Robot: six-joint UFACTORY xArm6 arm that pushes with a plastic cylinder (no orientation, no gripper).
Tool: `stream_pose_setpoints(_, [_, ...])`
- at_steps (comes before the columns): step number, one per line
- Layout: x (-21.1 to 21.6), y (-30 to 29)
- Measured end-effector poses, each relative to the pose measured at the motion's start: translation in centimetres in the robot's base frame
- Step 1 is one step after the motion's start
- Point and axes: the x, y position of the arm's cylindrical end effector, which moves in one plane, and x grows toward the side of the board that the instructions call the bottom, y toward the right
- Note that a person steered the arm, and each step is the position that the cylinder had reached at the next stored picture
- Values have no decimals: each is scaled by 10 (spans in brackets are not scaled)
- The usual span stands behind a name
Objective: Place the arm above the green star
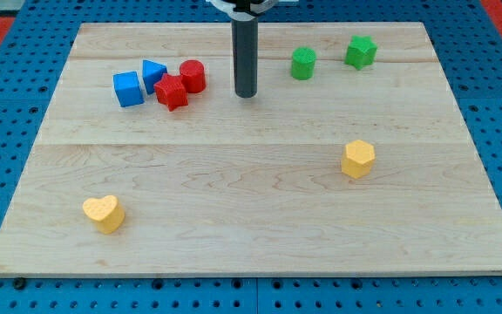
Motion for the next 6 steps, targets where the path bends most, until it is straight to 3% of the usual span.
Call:
stream_pose_setpoints(1, [0,-21])
stream_pose_setpoints(4, [-67,3])
stream_pose_setpoints(6, [-116,112])
